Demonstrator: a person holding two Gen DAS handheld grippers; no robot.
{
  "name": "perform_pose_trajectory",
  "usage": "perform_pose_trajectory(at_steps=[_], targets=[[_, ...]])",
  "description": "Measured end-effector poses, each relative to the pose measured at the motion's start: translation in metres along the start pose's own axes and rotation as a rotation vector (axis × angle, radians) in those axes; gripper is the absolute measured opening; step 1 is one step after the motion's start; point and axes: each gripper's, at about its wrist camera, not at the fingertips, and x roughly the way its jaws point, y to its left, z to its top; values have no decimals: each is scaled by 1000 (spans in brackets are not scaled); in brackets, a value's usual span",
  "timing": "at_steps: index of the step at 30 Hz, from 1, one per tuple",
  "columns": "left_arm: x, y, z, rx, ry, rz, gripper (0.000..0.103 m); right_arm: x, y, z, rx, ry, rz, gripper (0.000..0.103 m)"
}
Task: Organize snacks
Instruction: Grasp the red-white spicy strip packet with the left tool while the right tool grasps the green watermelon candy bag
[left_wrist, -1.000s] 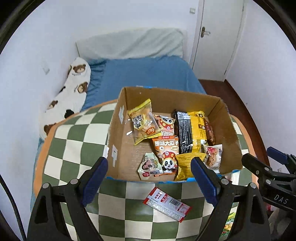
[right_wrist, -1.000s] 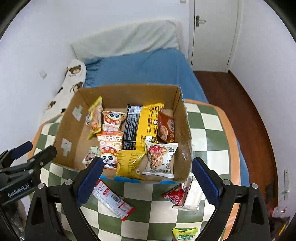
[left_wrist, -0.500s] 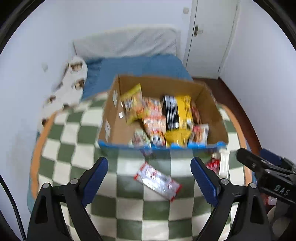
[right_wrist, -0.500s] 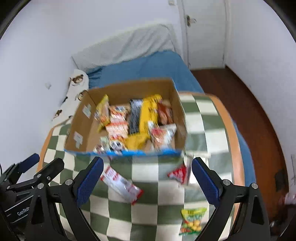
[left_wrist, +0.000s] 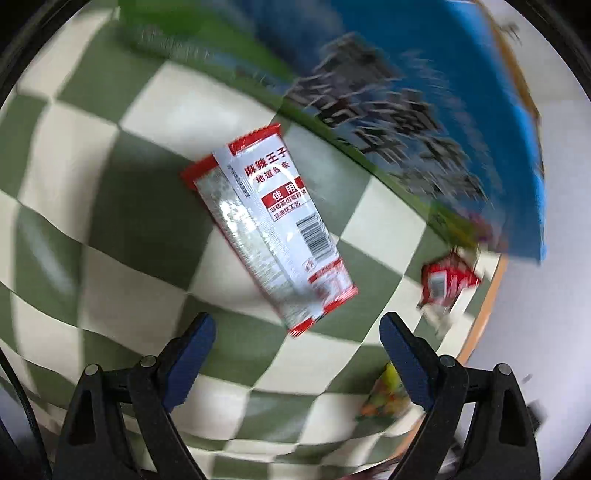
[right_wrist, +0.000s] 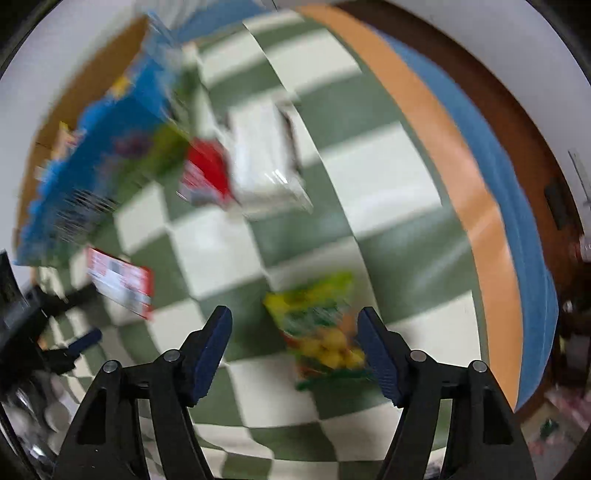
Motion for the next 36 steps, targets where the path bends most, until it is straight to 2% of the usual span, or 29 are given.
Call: perform_pose_trajectory(at_steps=[2, 7, 10, 12, 15, 18, 19, 22, 26, 28, 33, 36], targets=[[8, -1, 5, -42, -26, -4, 90, 7, -1, -6, -13, -10, -26, 76], [31, -5, 13, -89, -63, 77, 90, 22, 2, -13, -28, -18, -70, 77], [38, -15, 7, -21, -59, 125, 90, 33, 10, -13, -74, 11, -107, 77], [39, -20, -3, 66, -51, 190, 90, 41, 13, -13, -98, 37, -130, 77], [38, -10, -17, 125, -45, 237, 90, 51, 12, -18, -102, 73, -126, 77], [36, 7, -25, 135, -26, 260, 90, 56, 12, -26, -106, 68, -122, 68], [35, 15, -28, 132, -12, 265, 90, 59, 14, -29, -105, 68, -120, 62], [24, 32, -33, 71, 12, 198, 90, 60, 17, -36, -107, 61, -84, 55], [12, 31, -33, -56, -12, 29, 90, 65, 28, -34, -128, 57, -75, 54], [13, 22, -29, -84, -23, -11, 91, 67, 29, -32, -112, 50, -70, 54], [40, -6, -19, -187, -24, -49, 91, 61, 14, -29, -61, 24, -58, 54], [52, -18, -12, -184, -58, 42, 91, 60, 15, -26, -52, 19, -68, 54]])
